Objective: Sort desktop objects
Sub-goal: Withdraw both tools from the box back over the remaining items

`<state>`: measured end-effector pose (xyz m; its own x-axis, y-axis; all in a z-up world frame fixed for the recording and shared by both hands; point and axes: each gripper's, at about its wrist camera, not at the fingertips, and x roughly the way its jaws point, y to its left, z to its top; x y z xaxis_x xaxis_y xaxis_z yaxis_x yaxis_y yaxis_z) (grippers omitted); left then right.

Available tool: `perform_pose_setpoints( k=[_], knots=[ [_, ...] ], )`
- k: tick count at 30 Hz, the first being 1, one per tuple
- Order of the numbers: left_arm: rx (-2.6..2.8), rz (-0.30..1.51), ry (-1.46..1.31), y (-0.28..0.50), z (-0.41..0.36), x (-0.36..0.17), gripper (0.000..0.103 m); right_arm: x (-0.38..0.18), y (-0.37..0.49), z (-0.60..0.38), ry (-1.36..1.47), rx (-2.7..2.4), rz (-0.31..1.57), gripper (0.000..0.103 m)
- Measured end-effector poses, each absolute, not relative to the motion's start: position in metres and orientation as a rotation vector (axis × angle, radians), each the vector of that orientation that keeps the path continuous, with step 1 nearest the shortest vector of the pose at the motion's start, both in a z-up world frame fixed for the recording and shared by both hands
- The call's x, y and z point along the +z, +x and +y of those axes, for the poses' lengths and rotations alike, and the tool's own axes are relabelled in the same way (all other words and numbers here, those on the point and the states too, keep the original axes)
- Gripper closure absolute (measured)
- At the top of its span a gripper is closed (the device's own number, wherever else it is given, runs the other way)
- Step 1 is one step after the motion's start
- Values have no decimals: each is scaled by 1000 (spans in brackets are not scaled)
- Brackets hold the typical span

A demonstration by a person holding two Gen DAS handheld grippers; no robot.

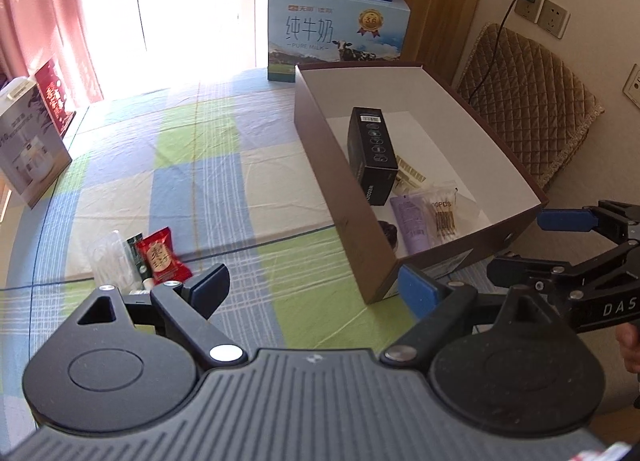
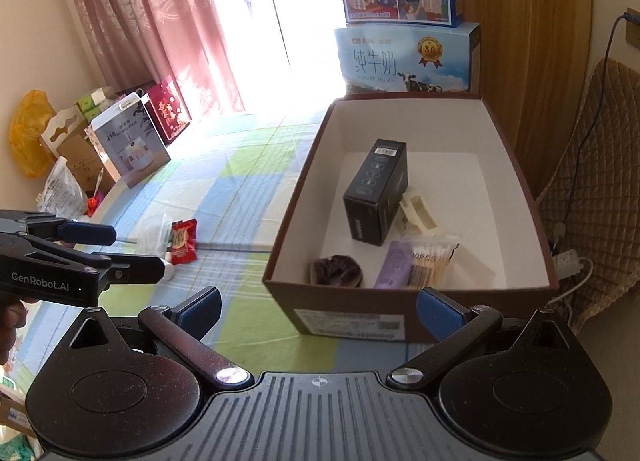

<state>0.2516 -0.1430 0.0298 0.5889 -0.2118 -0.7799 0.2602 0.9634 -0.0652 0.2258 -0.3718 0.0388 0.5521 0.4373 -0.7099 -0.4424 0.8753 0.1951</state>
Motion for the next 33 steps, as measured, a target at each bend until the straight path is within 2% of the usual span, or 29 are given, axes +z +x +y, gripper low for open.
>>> perform_pose_setpoints(
  k=[33],
  knots=[
    [-140,993,-7,206,-35,-6,14,-8,188,-270,-63,603,993,2]
  ],
)
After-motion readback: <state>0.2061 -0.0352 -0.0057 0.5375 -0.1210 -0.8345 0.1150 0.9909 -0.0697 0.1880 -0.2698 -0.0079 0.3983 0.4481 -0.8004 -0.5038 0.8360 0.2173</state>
